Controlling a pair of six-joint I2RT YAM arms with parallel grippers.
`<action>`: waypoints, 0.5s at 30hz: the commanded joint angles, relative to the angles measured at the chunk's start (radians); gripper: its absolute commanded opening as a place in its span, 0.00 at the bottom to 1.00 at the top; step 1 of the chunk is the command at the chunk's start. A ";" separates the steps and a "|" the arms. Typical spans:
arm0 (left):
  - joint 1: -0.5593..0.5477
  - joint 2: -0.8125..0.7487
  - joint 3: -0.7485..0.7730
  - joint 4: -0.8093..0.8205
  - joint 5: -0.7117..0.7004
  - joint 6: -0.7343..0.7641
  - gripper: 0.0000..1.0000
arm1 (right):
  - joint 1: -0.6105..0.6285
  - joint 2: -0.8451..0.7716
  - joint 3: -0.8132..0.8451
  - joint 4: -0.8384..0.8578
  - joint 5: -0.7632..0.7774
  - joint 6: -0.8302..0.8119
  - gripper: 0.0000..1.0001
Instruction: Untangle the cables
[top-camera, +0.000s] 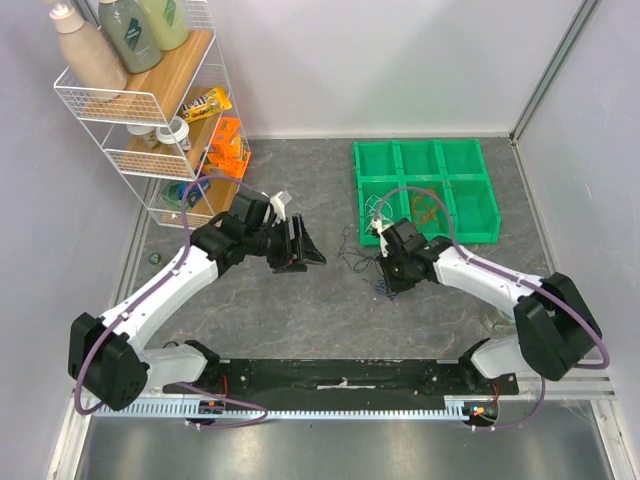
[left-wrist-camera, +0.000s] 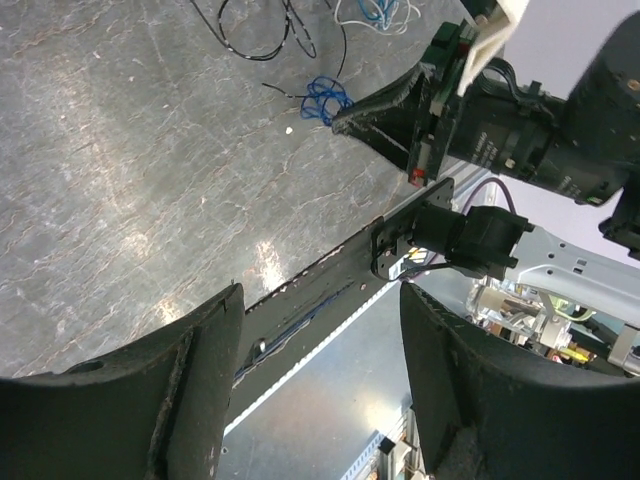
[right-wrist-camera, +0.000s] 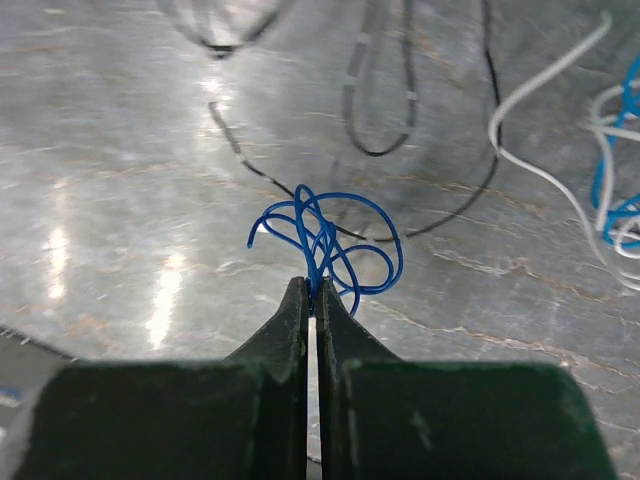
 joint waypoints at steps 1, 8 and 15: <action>-0.013 0.018 0.017 0.097 0.056 -0.023 0.69 | 0.029 -0.112 0.096 -0.009 -0.147 -0.010 0.00; -0.037 0.012 -0.008 0.279 0.188 -0.027 0.66 | 0.028 -0.163 0.263 -0.009 -0.420 0.005 0.00; -0.066 -0.007 0.009 0.347 0.231 -0.003 0.77 | 0.028 -0.116 0.333 0.132 -0.624 0.101 0.00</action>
